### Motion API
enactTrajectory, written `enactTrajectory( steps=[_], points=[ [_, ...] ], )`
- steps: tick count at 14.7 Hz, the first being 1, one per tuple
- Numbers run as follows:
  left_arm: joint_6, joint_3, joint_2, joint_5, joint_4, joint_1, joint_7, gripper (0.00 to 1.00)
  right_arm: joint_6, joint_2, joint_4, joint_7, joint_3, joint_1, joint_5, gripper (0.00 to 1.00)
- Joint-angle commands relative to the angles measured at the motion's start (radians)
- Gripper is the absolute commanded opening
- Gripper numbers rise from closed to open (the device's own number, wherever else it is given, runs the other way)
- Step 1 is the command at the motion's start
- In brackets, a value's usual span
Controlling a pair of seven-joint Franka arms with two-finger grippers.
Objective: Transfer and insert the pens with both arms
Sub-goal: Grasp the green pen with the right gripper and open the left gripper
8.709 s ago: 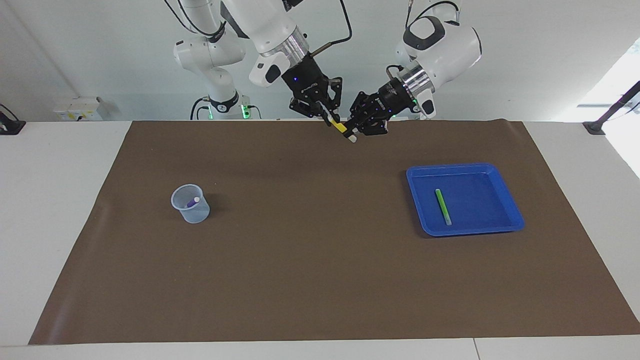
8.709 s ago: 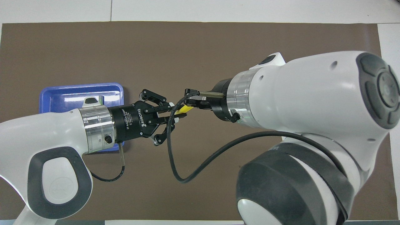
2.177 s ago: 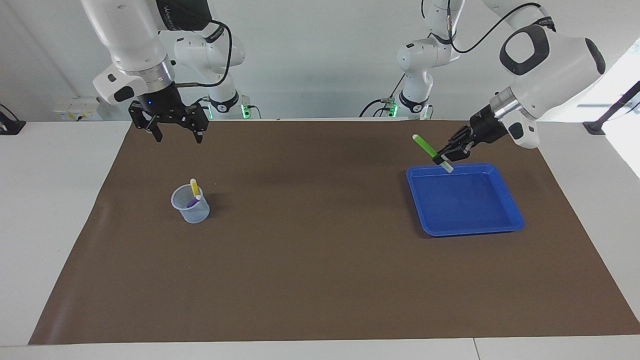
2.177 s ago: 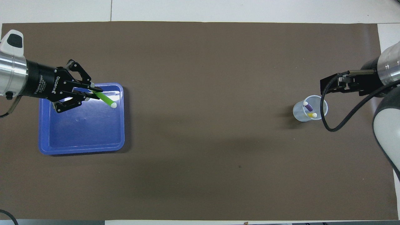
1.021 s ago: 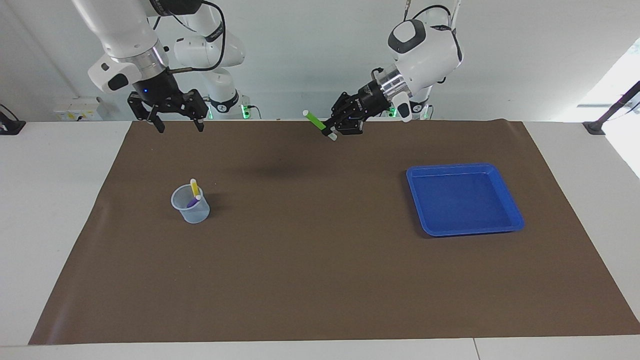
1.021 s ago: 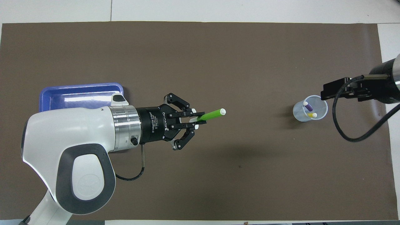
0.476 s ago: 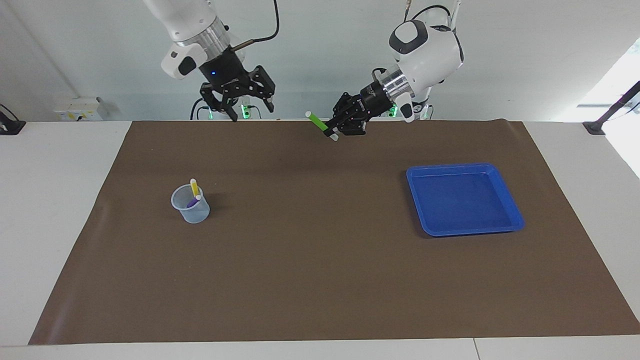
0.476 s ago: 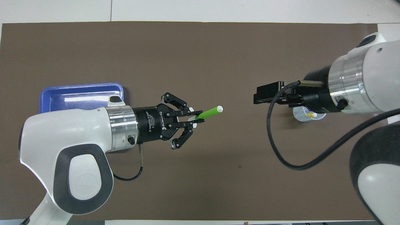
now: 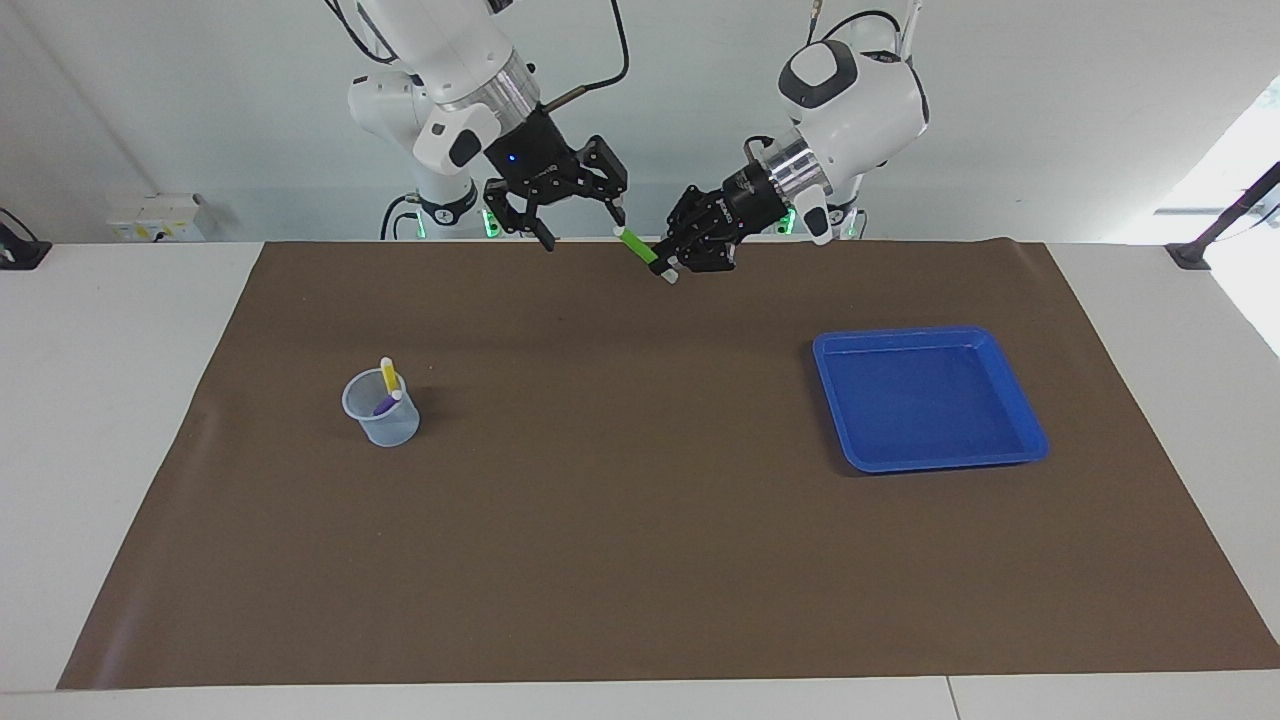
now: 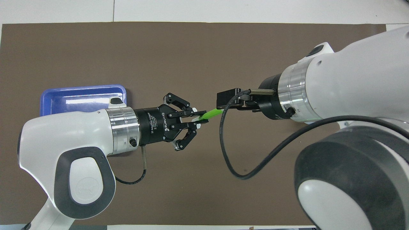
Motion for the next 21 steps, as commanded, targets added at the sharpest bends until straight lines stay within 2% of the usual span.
enactTrajectory(
  steps=[1, 5, 6, 7, 8, 10, 11, 20, 21],
  points=[
    [0.029, 0.007, -0.032, -0.025, -0.034, -0.010, -0.008, 0.00, 0.048, 0.012, -0.024, 0.012, 0.032, -0.009, 0.024, 1.00],
    [0.030, 0.007, -0.032, -0.027, -0.034, -0.010, -0.008, 0.00, 0.051, 0.016, -0.024, 0.013, 0.038, -0.009, 0.033, 1.00],
    [0.030, 0.007, -0.034, -0.031, -0.034, -0.010, -0.008, 0.00, 0.050, 0.016, -0.024, 0.013, 0.038, -0.010, 0.033, 0.98],
    [0.030, 0.007, -0.032, -0.033, -0.034, -0.010, -0.008, 0.00, 0.050, 0.016, -0.021, 0.013, 0.038, -0.010, 0.033, 0.89],
    [0.032, 0.007, -0.032, -0.033, -0.034, -0.010, -0.008, 0.00, 0.048, 0.017, -0.018, 0.016, 0.038, -0.010, 0.035, 0.70],
    [0.044, 0.007, -0.032, -0.036, -0.034, -0.010, -0.011, 0.00, 0.053, 0.017, -0.018, 0.036, 0.051, -0.009, 0.035, 0.19],
    [0.055, 0.007, -0.032, -0.037, -0.034, -0.011, -0.013, 0.00, 0.053, 0.019, -0.016, 0.047, 0.052, -0.009, 0.033, 0.00],
    [0.064, 0.007, -0.031, -0.039, -0.034, -0.017, -0.014, 0.00, 0.053, 0.022, -0.010, 0.053, 0.052, -0.010, 0.025, 0.00],
    [0.064, 0.007, -0.031, -0.039, -0.031, -0.016, -0.014, 0.99, 0.051, 0.022, -0.010, 0.051, 0.052, -0.010, 0.019, 0.00]
  ],
)
